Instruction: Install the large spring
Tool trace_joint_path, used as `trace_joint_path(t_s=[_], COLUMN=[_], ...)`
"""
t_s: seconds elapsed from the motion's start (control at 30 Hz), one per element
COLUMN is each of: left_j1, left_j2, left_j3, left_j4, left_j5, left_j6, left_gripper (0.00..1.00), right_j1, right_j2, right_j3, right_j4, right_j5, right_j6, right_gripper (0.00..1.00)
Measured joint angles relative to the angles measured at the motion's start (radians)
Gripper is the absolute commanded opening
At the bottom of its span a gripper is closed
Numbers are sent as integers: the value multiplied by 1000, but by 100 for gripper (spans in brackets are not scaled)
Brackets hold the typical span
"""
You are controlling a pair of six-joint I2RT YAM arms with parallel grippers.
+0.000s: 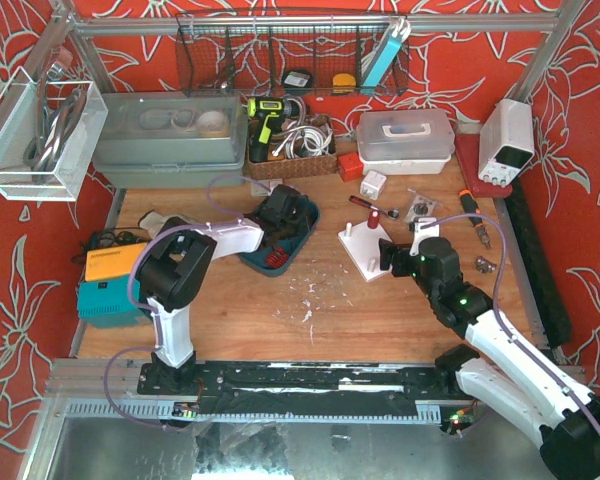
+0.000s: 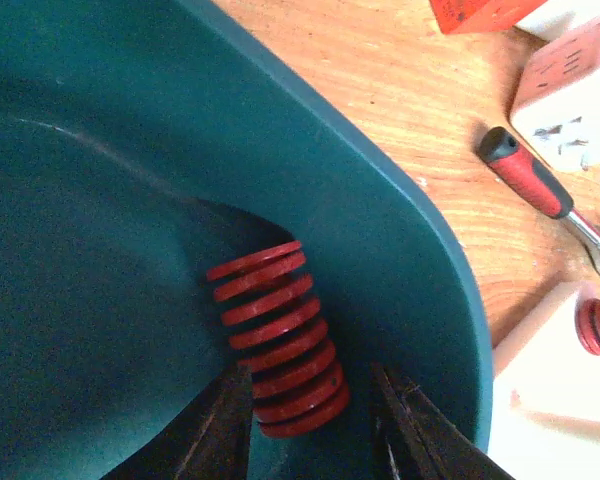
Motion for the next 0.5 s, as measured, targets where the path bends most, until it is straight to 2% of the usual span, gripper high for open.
trace_joint_path(t_s=[0.17, 0.5], left_j1=[1, 2], left_j2=[45, 89], left_j3=[29, 86], left_j4=[-16, -66], left_j5=[-3, -64], left_j6=[3, 35], left_gripper=[41, 42], right_j1=[0, 0], right_j2=[-16, -18], right_j3=[-6, -24], right_j4=[0, 5], right_j5=[12, 13], right_j6=[0, 0], right_gripper=[98, 97])
